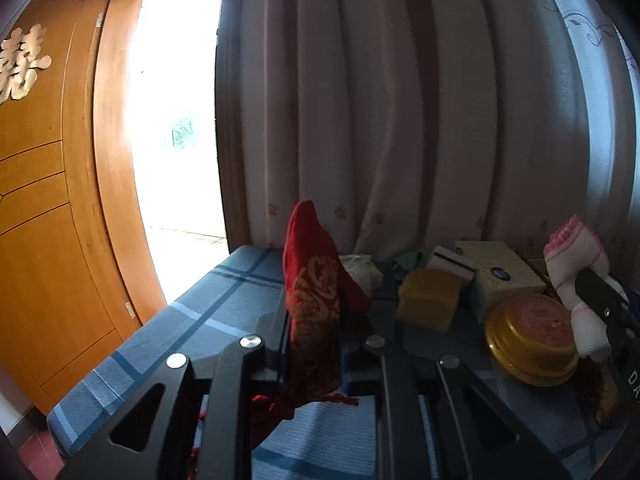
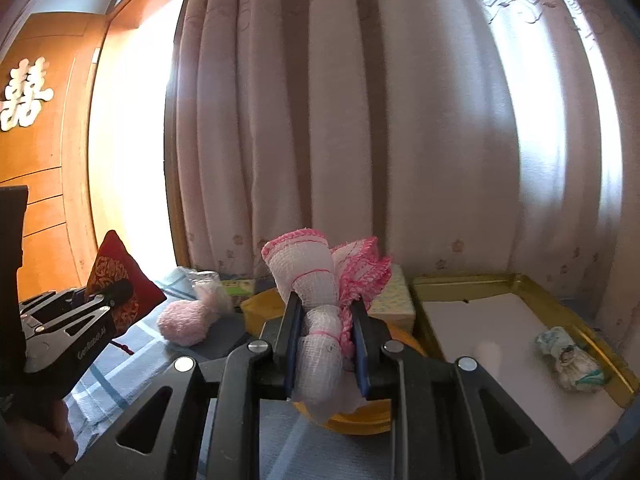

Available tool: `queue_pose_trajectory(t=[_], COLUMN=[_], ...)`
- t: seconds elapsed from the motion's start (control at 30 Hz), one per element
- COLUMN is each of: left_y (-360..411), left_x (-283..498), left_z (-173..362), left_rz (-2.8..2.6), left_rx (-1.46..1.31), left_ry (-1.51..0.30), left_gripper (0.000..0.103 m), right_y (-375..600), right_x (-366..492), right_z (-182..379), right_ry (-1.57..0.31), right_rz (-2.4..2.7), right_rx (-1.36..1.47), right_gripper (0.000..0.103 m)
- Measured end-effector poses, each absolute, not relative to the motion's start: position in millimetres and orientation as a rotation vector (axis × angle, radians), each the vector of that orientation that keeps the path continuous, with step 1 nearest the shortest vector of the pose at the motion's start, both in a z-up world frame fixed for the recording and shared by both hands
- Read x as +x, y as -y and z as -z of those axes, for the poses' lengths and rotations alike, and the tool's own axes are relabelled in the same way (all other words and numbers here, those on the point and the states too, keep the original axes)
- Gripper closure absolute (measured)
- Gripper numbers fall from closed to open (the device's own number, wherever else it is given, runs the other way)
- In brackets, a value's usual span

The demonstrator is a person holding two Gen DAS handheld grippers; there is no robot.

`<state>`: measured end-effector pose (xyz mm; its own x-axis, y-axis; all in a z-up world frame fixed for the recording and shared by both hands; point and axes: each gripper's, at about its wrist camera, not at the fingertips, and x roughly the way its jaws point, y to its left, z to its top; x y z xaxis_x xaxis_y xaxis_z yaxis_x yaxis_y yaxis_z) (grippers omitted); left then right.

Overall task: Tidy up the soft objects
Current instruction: 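Lift and carry the pouch and pink-trimmed towel over the gold tray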

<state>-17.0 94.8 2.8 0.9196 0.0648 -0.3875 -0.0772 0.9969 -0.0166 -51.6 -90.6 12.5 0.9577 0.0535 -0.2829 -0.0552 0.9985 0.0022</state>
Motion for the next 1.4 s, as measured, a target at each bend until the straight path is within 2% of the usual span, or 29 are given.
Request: queue_pose_trajectory(t=[1.4], left_y=[42.7], left_x=[-29.8], left_z=[-4.6], left_rz=[0.177], left_rx=[0.064], left_ry=[-0.385], left_gripper=[0.087], right_y=[210.1], right_x=[-88.1], right_z=[-15.4], right_ry=[-0.242], right_rz=[0.212], right_rx=[-0.004], right_gripper=[0.078])
